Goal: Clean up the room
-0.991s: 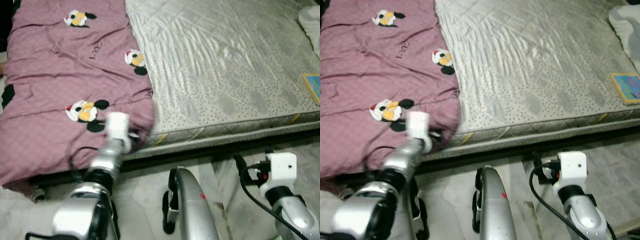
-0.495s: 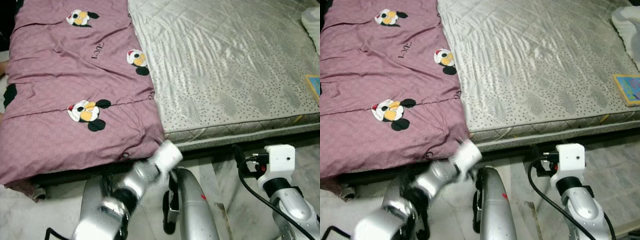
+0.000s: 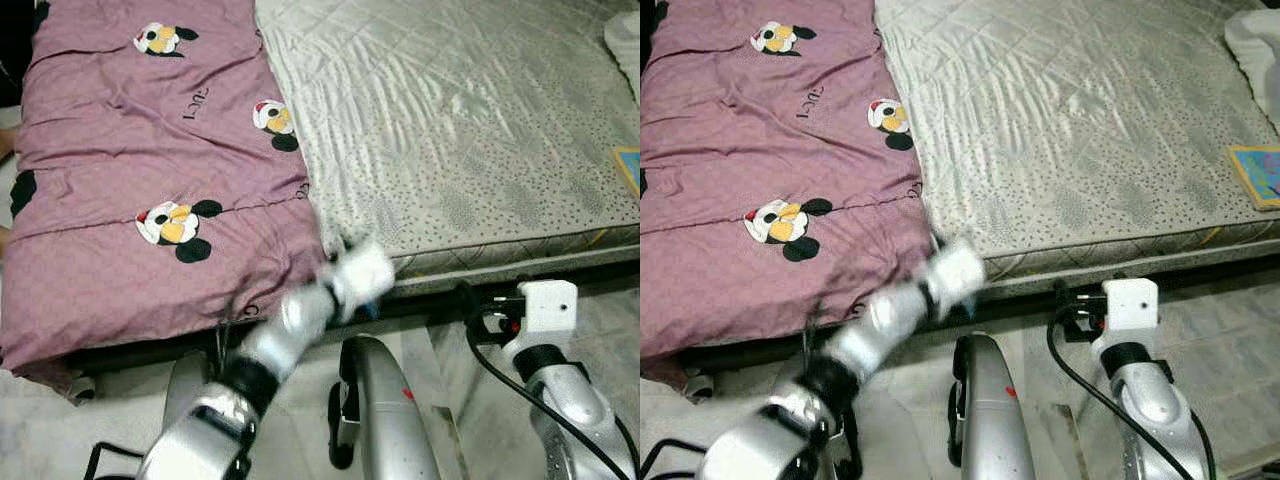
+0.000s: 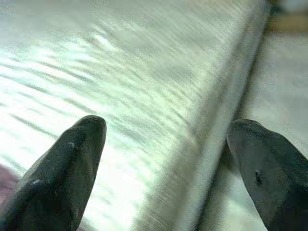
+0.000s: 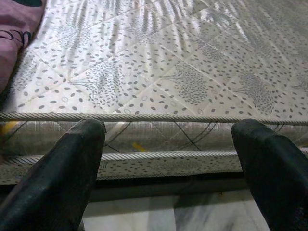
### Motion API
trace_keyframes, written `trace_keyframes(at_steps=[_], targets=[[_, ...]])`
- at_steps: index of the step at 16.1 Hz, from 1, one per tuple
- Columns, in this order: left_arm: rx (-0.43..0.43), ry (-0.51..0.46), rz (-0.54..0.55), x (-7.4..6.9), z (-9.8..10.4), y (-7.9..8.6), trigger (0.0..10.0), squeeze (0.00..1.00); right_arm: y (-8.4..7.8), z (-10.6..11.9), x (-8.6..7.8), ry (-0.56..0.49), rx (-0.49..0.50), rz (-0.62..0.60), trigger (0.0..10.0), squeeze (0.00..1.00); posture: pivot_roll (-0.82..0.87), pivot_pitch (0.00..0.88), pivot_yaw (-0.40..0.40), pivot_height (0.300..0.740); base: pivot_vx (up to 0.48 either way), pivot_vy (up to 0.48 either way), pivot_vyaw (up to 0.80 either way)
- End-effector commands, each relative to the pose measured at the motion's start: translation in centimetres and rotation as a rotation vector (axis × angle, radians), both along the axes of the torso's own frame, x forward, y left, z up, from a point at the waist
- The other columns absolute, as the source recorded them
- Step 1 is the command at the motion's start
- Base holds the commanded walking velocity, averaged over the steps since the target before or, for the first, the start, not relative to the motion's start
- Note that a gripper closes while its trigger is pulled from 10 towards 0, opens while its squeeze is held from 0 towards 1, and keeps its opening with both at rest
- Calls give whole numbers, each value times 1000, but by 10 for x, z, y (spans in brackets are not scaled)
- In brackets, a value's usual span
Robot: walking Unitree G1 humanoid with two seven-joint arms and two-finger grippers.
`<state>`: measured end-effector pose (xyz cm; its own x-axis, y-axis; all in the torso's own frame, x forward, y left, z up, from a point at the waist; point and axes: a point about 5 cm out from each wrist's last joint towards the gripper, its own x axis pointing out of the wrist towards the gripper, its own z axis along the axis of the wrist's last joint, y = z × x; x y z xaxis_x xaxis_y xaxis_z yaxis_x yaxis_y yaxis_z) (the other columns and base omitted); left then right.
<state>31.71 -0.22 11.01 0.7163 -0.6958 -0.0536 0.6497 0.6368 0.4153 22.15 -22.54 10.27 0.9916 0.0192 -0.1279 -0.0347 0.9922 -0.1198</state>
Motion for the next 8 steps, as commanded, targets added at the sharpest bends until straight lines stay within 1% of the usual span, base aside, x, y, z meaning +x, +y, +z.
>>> trace_keyframes(at_steps=[1, 2, 3, 4, 5, 6, 7, 8], targets=[[-130, -32, 124, 10, 16, 13, 10000, 0, -3, -5, -4, 20, 0, -19, 10000, 0, -184, 242, -82, 602, 0, 0, 0], [-199, -10, 213, 19, 22, 26, 10000, 0, -2, -5, -4, 18, 1, -20, 10000, 0, -184, 243, -80, 602, 0, 0, 0], [-243, 24, 305, 27, 21, 42, 10000, 0, -2, -5, -4, 17, 3, -20, 10000, 0, -184, 245, -79, 602, 0, 0, 0], [-230, 84, 474, 39, 9, 71, 10000, 0, -1, -5, -5, 14, 5, -21, 10000, 0, -193, 250, -77, 602, 0, 0, 0], [-264, 154, 582, 44, 1, 89, 10000, 0, -1, -5, -6, 14, 5, -22, 10000, 0, -196, 253, -76, 602, 0, 0, 0], [-255, 235, 634, 46, -9, 100, 10000, 0, -2, -5, -7, 14, 5, -24, 10000, 0, -202, 254, -75, 602, 0, 0, 0], [-204, 382, 699, 44, -29, 115, 10000, 0, -4, -5, -10, 17, 0, -28, 10000, 0, -208, 256, -76, 602, 0, 0, 0], [-182, 425, 697, 42, -35, 117, 10000, 0, -5, -5, -11, 19, -1, -29, 10000, 0, -208, 256, -76, 602, 0, 0, 0]])
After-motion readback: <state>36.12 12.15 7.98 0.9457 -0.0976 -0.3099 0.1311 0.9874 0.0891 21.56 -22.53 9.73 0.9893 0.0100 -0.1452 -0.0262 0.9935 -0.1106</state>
